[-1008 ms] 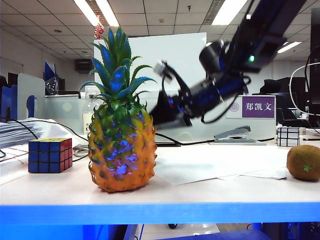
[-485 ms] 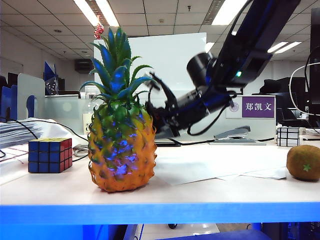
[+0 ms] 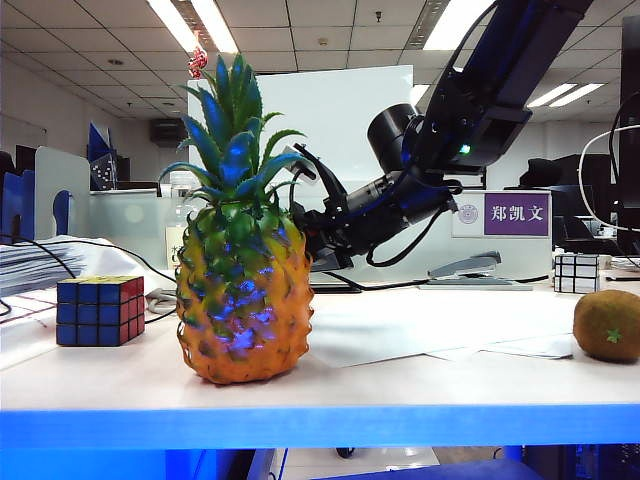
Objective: Arrange all the fruits from large to small from left to right in a row.
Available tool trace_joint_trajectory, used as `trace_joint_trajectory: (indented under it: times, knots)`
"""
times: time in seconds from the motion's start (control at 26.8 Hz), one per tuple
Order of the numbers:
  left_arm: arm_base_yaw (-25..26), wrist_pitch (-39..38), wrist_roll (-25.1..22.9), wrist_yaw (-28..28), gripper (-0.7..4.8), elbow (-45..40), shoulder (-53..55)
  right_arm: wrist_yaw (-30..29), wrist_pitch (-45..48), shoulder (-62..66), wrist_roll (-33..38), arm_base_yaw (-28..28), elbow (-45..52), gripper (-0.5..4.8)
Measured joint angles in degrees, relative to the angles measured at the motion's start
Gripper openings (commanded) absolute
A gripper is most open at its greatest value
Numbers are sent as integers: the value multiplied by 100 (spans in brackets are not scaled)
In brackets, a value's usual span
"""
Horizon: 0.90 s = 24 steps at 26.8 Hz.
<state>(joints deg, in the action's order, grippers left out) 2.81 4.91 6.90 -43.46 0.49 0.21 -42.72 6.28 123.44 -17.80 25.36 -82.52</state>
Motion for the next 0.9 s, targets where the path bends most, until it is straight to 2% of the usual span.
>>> trace_joint_trajectory:
  times: [0.07, 0.11, 0.15, 0.19, 0.22, 0.37, 0.45, 0.71, 0.75, 0.86, 0.9]
  knots:
    - [0, -2, 0, 0, 85, 0, 0, -13, 22, 0, 4, -2, 0, 173]
    - [0, -2, 0, 0, 85, 0, 0, -20, 37, 0, 7, -2, -2, 140]
    - [0, -2, 0, 0, 85, 0, 0, -15, 52, 0, 11, -2, -2, 70]
    - [0, -2, 0, 0, 85, 0, 0, 7, 55, -2, 22, -2, -2, 28]
    - [0, -2, 0, 0, 85, 0, 0, 31, 57, -4, 22, -2, -2, 8]
    - [0, -7, 0, 0, 85, 0, 0, 144, 87, -28, 31, 0, -7, -1]
    - [0, -31, 0, 0, 85, 0, 0, 402, 79, -37, 17, -4, -7, -1]
    - [0, -46, 0, 0, 85, 0, 0, 448, -33, -216, 20, -42, 24, 1]
    - [0, -48, 0, 2, 85, 0, 0, 450, -20, -216, 20, -44, 24, 30]
    - [0, -48, 0, 0, 85, 0, 0, 356, -63, -214, 22, -50, 26, 380]
    - [0, -48, 0, 0, 85, 0, 0, 269, -74, -214, 28, -48, 26, 419]
